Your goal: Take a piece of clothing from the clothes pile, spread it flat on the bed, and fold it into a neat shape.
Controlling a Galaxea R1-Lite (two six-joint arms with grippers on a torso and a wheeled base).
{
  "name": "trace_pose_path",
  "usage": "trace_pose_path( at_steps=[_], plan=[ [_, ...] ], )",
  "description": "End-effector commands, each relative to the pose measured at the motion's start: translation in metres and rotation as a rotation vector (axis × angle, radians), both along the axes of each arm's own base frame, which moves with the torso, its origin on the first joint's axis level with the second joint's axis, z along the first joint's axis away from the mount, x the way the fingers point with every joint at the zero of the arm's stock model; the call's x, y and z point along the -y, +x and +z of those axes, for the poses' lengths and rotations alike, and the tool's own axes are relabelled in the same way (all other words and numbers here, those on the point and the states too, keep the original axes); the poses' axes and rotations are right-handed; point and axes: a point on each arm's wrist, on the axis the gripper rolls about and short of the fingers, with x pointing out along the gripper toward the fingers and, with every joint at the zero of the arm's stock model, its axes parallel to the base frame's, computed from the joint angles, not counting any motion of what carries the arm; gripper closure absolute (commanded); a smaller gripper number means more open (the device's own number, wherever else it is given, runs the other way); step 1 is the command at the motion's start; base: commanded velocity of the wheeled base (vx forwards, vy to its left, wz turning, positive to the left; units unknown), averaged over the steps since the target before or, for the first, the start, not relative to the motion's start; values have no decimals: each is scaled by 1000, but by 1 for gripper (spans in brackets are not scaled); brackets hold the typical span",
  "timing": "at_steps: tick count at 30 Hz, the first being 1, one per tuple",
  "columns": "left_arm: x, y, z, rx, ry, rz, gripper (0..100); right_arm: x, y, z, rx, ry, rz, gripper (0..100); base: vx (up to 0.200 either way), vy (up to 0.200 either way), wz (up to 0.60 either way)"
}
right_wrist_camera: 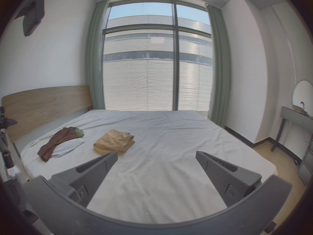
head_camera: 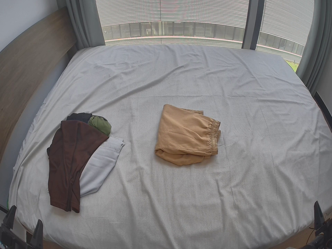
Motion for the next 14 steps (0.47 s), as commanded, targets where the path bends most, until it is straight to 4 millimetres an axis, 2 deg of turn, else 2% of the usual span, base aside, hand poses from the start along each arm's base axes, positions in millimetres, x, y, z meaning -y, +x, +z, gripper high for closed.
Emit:
trace_pose_path(
  at_steps=[1,14],
  plan=[
    [0,0,-5,-5,-3,1,0,-1,1,-7,-34,-6,61,0,0,0,0],
    [0,0,-5,-5,-3,1,0,-1,1,-7,-28,27,67,0,0,0,0]
  ],
)
